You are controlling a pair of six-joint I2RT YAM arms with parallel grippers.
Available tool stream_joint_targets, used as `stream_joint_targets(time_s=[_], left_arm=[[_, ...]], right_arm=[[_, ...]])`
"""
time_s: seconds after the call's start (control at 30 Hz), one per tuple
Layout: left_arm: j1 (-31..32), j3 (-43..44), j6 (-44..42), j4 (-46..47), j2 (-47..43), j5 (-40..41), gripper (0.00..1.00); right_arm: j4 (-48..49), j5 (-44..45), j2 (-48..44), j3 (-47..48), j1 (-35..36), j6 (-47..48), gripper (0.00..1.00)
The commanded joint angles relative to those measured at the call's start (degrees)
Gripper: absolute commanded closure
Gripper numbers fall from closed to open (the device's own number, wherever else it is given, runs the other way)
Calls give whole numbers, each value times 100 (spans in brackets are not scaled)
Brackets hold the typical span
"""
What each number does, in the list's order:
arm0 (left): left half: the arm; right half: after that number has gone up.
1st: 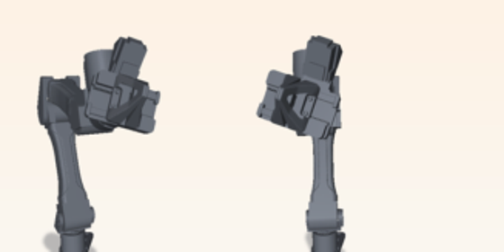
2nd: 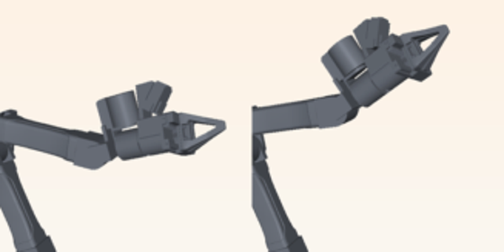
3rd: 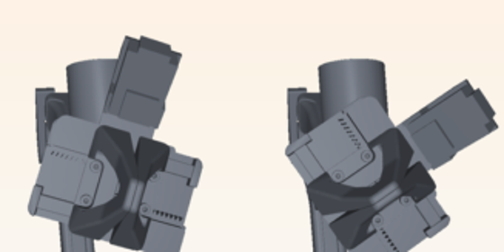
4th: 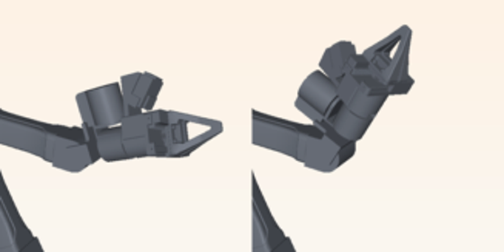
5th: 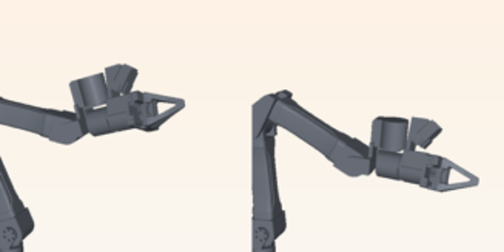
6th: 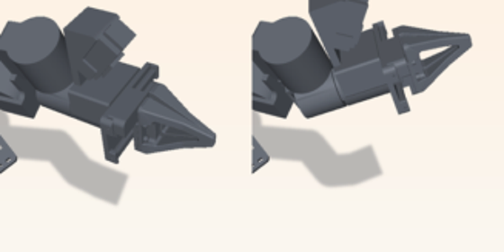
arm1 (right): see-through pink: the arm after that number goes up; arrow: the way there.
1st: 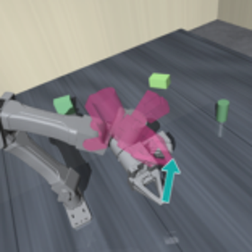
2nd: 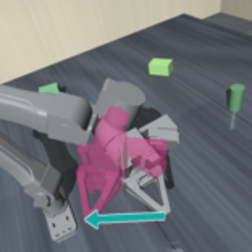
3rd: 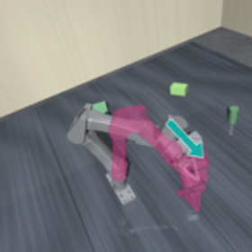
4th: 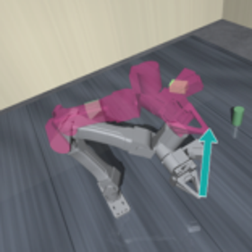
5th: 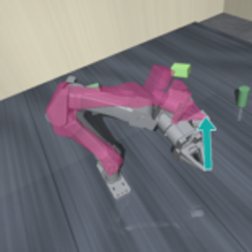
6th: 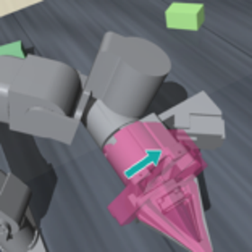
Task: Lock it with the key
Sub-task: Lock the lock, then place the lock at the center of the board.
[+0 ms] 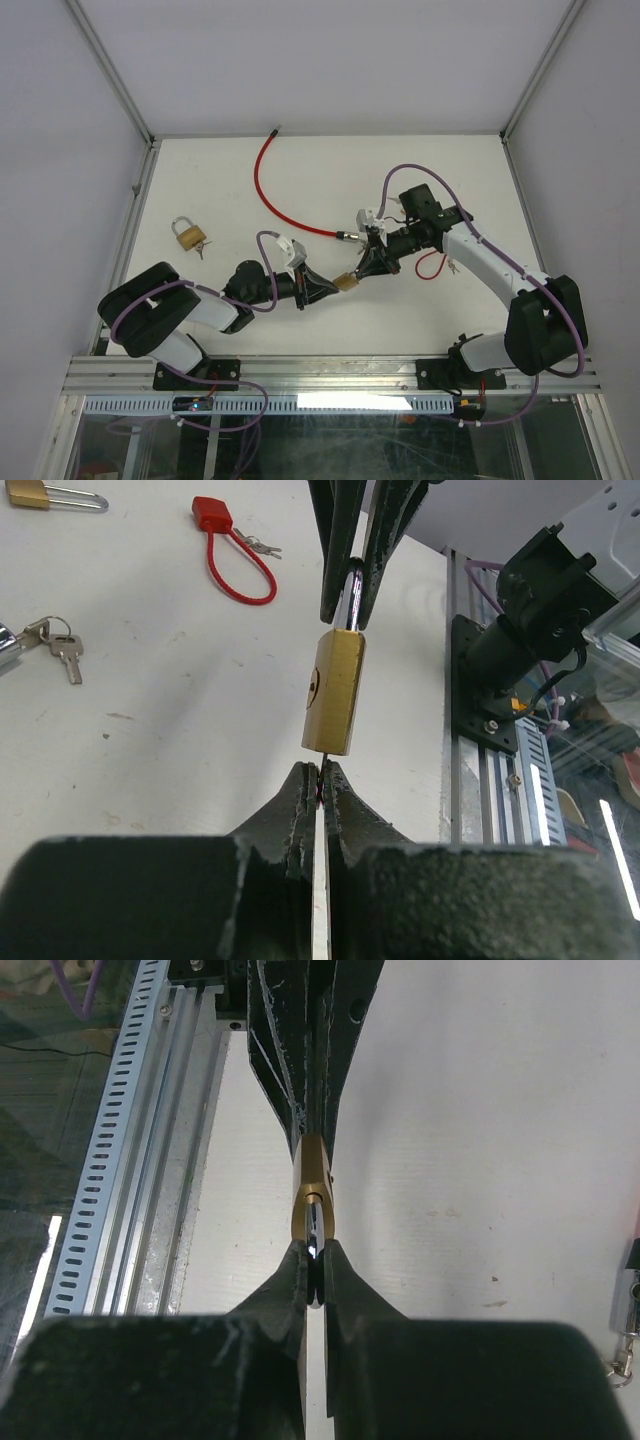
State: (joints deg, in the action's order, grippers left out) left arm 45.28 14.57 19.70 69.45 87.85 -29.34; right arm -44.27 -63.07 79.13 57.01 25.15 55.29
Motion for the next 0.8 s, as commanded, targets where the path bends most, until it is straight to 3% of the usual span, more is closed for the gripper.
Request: stream_joint_targets(time_s=[0.0,0.1,0.37,0.57,0.77], left_arm=[[-99,4,-380,-13,-221,-75,100],[-177,-17,-646,-659,-451,119,100],[-348,-164,-975,-1292,-878,465,100],[-380,-263,-892,-1183,-1012,511,100],[-506,-269,-251,-506,-817,474,100]], right_arm=[[25,-289,-146,377,-37,19,100],[46,-268,-193,418,-119,-43,100],[-36,-235,-223,512,-413,-103,100],[154,-133,-212,501,-631,-389,100],[1286,141,-325,197,-950,-1478,100]])
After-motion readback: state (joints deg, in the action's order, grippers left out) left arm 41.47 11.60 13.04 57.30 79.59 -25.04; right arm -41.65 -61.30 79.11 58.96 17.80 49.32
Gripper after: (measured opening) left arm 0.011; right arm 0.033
